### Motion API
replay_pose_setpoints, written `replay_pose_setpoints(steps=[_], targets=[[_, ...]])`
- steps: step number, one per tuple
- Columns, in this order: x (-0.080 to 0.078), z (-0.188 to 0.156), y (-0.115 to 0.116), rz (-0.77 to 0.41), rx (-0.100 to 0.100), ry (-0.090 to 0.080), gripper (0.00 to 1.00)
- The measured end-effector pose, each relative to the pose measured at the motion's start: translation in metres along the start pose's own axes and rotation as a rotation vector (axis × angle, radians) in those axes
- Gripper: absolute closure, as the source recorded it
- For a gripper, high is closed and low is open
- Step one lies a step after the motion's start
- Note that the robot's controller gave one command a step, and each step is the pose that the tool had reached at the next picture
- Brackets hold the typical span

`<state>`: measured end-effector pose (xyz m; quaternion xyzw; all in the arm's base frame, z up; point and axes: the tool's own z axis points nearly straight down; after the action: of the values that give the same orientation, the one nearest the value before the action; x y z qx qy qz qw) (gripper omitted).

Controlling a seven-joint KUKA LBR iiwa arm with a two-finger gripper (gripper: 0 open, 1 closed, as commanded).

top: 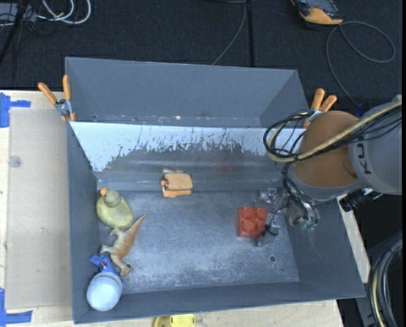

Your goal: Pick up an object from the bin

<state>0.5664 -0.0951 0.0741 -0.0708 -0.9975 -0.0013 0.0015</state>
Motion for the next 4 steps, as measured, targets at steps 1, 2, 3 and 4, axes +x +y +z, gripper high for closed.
replay_pose_setpoints(steps=[1,2,3,4], targets=[[0.001,-0.010,0.000,0.000,0.000,0.003,1.00],[0.000,-0.024,0.000,-0.001,0.000,0.000,1.00],[0.001,-0.035,0.000,-0.001,0.000,0.003,1.00],[0.002,-0.057,0.000,-0.001,-0.001,0.008,1.00]])
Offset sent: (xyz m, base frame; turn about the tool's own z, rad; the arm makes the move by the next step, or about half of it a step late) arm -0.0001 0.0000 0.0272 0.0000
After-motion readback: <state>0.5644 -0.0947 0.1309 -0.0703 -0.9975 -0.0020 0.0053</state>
